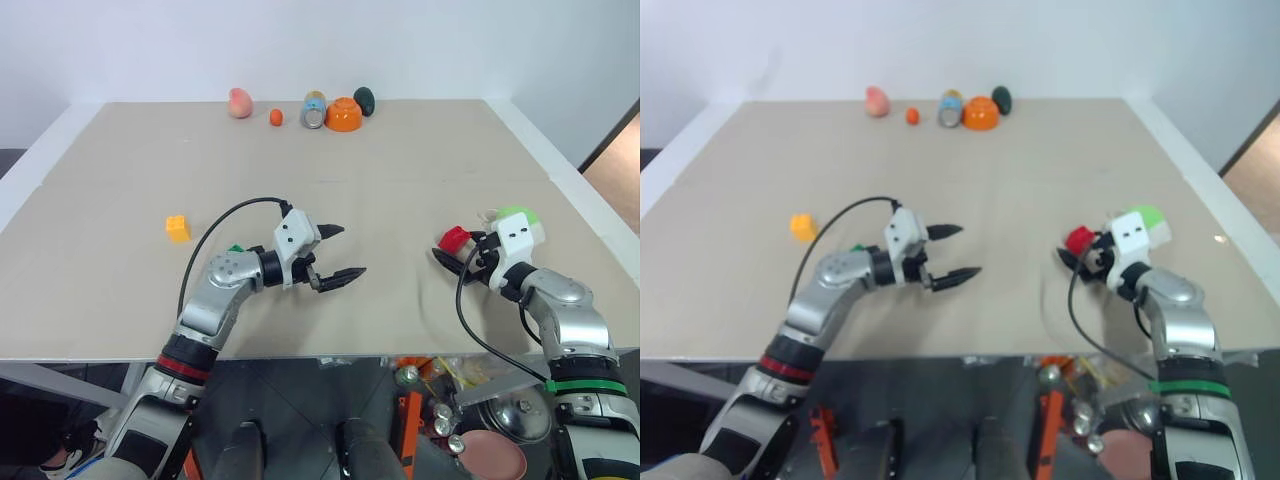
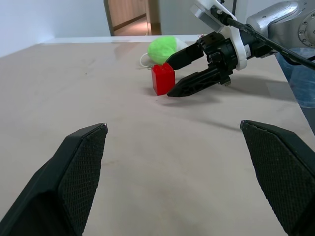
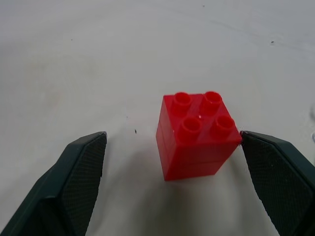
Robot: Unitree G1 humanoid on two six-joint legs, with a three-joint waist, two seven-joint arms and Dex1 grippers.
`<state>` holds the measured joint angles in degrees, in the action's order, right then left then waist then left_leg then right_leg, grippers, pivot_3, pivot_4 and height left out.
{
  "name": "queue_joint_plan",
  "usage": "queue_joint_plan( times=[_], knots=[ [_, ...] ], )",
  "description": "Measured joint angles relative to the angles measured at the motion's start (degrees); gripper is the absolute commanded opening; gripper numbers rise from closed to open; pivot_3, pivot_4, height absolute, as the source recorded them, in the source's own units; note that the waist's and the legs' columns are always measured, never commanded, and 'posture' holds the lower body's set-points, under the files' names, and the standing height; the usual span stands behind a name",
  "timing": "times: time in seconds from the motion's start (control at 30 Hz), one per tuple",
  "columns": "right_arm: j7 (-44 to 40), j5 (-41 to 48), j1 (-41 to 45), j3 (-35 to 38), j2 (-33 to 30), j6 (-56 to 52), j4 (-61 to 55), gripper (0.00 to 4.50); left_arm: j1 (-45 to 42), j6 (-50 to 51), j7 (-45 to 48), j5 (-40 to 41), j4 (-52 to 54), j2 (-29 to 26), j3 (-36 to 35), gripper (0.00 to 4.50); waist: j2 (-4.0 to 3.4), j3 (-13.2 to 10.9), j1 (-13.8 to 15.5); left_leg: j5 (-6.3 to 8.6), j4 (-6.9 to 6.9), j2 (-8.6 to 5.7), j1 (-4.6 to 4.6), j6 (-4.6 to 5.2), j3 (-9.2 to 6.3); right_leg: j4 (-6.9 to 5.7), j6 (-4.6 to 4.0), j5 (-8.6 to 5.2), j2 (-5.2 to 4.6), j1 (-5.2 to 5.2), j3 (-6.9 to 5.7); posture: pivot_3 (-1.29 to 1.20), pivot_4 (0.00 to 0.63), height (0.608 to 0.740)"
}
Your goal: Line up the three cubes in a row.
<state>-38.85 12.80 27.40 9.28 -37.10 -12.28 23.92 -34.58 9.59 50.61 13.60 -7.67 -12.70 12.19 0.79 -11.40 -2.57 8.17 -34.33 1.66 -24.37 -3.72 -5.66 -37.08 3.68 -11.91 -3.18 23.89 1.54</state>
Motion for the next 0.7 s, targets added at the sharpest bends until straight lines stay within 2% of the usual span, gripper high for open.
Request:
queue_joint_plan(
  times=[0.17,0.3,0.37,0.5,0.7],
  knots=[
    [-0.8,-0.2,0.7,-0.4,0.5,0.2,1.6,4.46,0.2,0.9,0.0,0.5,1.0,-1.7,-1.0,4.50,0.00,0.0,0.0,0.00,0.00,0.00,0.01,0.00,0.02,0.00,0.00,0.00,0.00,0.00,0.02,0.00,0.150,0.738],
    [-1.4,-0.2,1.5,-0.7,1.0,0.2,2.9,3.39,0.3,1.9,-0.1,1.5,2.3,-2.2,-1.7,4.50,0.00,0.0,0.0,0.00,0.00,0.00,0.00,0.00,0.05,0.00,0.02,0.01,0.00,0.00,0.05,0.00,0.150,0.738],
    [-1.9,-0.3,2.1,-0.7,1.1,0.5,3.3,2.53,0.3,2.2,-0.1,2.0,2.7,-2.3,-1.8,4.50,0.00,0.0,0.0,0.00,0.00,0.00,0.01,0.00,0.05,0.00,0.03,0.02,0.00,0.00,0.05,0.00,0.150,0.738],
    [-2.6,-0.3,2.3,-0.7,1.3,1.3,3.7,1.25,0.3,2.2,-0.3,2.3,3.5,-3.0,-2.1,4.50,0.00,0.0,0.0,0.00,0.00,0.00,0.01,0.00,0.06,0.00,0.04,0.02,0.00,0.00,0.05,0.00,0.150,0.738],
    [-3.8,-0.4,2.8,-0.7,1.3,2.0,4.6,1.24,1.3,2.9,-0.8,3.3,4.8,-4.3,-3.7,4.50,0.00,0.0,-0.1,0.00,0.01,0.00,0.04,0.00,0.10,0.00,0.04,0.02,0.00,0.00,0.09,0.00,0.150,0.738]
  ],
)
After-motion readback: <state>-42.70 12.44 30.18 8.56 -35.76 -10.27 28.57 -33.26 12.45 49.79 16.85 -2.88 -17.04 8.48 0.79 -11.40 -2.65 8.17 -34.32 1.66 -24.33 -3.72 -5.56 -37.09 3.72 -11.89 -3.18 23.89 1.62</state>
